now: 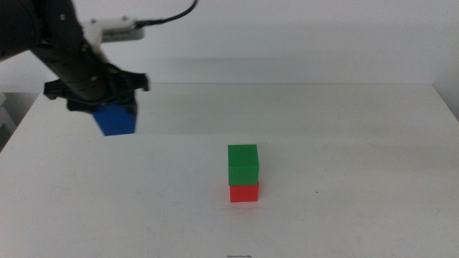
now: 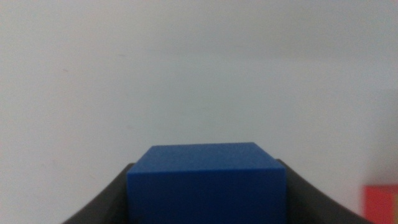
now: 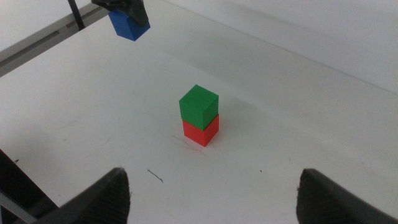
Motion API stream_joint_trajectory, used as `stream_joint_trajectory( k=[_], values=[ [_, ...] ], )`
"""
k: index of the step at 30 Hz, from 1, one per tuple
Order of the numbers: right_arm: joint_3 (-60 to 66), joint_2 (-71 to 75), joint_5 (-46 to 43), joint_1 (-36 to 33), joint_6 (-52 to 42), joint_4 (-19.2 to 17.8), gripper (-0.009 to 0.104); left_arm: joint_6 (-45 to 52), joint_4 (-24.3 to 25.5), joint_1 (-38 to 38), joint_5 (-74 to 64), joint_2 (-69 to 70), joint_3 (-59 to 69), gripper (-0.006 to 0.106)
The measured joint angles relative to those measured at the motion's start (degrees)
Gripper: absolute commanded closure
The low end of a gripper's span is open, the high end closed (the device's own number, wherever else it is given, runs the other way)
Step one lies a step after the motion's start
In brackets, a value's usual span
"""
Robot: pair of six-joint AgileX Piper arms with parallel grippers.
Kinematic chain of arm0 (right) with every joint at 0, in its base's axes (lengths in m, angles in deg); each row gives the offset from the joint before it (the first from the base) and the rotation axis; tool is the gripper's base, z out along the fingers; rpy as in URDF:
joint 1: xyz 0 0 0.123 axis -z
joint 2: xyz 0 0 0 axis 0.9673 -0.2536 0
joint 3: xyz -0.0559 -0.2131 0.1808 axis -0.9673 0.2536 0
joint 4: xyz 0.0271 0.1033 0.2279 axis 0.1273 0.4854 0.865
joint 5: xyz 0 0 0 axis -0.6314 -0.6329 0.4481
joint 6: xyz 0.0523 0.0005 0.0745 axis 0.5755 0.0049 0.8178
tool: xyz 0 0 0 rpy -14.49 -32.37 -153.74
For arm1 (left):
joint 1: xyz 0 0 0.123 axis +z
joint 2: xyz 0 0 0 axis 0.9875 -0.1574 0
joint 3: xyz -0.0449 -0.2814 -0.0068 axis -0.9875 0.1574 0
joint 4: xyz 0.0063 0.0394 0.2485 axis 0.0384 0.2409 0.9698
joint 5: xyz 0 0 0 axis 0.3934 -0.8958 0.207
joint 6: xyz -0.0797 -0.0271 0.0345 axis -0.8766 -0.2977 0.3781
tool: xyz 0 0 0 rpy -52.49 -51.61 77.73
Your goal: Stack red cubes first, then green, then blue cubes in a specific spot.
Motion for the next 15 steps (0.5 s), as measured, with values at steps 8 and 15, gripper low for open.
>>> stream_joint_trajectory(
  k=[8,15],
  values=[
    [0.0,0.0,0.0,0.0,0.0,0.0,0.016,-23.77,15.41,-19.78,-7.49,3.82,-3.01,0.098],
    [0.0,0.0,0.0,0.0,0.0,0.0,0.016,-34.44,19.27,-30.68,-9.77,-2.02,-8.36,0.098]
  ],
)
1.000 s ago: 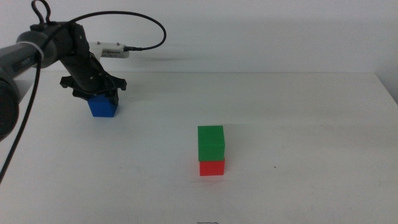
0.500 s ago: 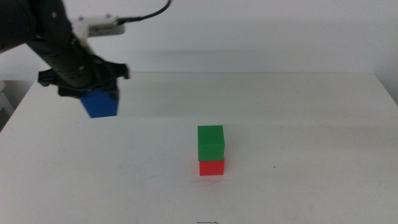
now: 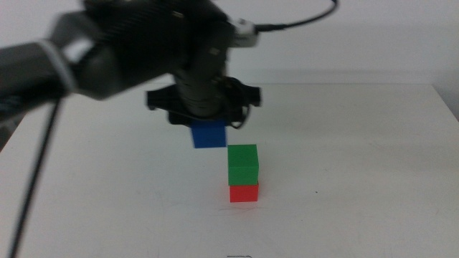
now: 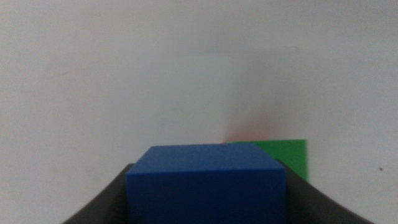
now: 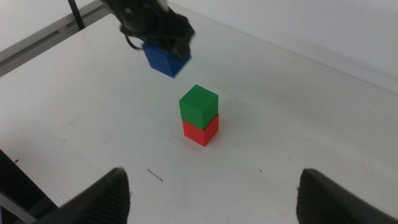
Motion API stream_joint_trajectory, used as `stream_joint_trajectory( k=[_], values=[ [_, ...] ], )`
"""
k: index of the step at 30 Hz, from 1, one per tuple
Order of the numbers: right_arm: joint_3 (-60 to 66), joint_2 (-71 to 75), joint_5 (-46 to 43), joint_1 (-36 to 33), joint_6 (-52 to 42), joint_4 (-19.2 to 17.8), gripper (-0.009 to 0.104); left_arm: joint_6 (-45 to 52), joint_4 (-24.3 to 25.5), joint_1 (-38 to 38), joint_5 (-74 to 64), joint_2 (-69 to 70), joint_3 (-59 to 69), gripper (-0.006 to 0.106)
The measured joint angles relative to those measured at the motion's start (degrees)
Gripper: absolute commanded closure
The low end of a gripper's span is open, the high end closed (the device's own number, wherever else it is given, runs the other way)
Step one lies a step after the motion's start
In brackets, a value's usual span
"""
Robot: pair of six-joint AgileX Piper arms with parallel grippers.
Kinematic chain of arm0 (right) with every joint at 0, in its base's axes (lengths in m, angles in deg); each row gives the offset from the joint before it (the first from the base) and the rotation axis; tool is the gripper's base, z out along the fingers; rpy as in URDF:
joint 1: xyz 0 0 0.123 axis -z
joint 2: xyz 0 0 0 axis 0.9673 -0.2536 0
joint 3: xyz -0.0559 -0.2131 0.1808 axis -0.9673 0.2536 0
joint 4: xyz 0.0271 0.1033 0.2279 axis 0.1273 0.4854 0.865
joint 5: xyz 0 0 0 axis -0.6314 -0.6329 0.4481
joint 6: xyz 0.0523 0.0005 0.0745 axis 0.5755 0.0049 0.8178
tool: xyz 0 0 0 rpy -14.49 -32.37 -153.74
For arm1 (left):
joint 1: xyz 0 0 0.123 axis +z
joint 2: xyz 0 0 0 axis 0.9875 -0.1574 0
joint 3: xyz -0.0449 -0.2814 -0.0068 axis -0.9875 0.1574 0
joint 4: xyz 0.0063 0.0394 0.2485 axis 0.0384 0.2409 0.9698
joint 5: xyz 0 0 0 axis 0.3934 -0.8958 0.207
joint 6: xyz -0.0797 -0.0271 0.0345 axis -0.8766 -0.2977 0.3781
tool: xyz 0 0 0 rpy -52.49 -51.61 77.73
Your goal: Stack red cubes first, then green, then blue cubes in a specific spot.
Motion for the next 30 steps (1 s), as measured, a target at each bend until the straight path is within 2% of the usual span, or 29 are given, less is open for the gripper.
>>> stream_joint_trajectory(
  k=[6,19,30],
  values=[
    [0.0,0.0,0.0,0.0,0.0,0.0,0.016,-1.76,0.17,-2.78,-0.9,-5.01,-3.98,0.095],
    [0.0,0.0,0.0,0.0,0.0,0.0,0.016,-3.11,-2.63,-2.91,-1.05,-8.55,-6.2,0.094],
    [0.0,0.0,-0.05,0.0,0.0,0.0,0.016,-5.8,-1.48,-4.47,0.47,-8.63,-6.3,0.094]
  ],
)
